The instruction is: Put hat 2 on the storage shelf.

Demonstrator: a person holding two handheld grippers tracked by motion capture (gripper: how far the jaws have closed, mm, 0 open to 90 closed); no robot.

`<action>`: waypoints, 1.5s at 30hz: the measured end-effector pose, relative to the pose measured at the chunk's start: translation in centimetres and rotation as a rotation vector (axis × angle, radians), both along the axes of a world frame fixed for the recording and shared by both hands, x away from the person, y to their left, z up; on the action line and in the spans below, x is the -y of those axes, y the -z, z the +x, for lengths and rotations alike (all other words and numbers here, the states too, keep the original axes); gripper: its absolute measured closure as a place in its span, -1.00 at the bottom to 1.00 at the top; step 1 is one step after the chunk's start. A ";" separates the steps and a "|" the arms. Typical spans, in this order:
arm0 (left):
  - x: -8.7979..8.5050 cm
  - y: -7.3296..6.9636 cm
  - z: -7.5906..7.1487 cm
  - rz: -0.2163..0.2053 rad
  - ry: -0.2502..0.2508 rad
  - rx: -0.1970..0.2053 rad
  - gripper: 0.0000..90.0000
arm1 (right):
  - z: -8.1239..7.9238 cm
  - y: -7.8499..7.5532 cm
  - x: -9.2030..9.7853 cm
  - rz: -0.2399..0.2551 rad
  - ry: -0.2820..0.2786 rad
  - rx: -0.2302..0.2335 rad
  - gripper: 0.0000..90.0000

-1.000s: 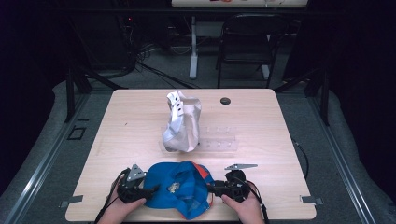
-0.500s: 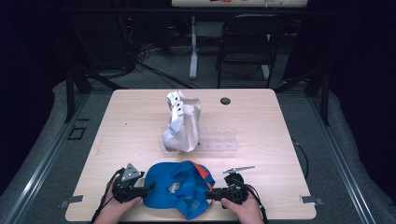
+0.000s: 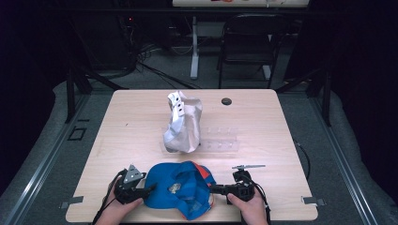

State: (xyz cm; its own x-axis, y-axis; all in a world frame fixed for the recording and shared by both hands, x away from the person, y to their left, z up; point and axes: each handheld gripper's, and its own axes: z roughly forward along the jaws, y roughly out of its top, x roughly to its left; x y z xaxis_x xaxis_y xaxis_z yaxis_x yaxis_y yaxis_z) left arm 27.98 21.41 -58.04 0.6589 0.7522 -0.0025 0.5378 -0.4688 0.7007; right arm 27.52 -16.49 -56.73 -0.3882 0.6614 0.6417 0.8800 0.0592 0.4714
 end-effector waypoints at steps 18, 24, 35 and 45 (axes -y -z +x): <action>0.0 0.0 -0.1 0.006 0.005 0.006 -0.12 | 0.0 0.3 -0.6 0.015 -0.014 -0.009 0.74; 0.1 0.0 -0.1 0.012 0.009 0.014 -0.11 | -0.1 -0.1 -0.2 0.052 0.060 -0.033 0.75; 0.2 -0.1 0.0 0.020 0.004 0.019 -0.11 | 0.5 -1.5 1.8 0.050 0.133 -0.061 0.76; -0.4 -0.6 0.0 -0.007 -0.022 0.042 -0.08 | 1.2 -4.1 2.5 0.080 0.144 -0.059 0.76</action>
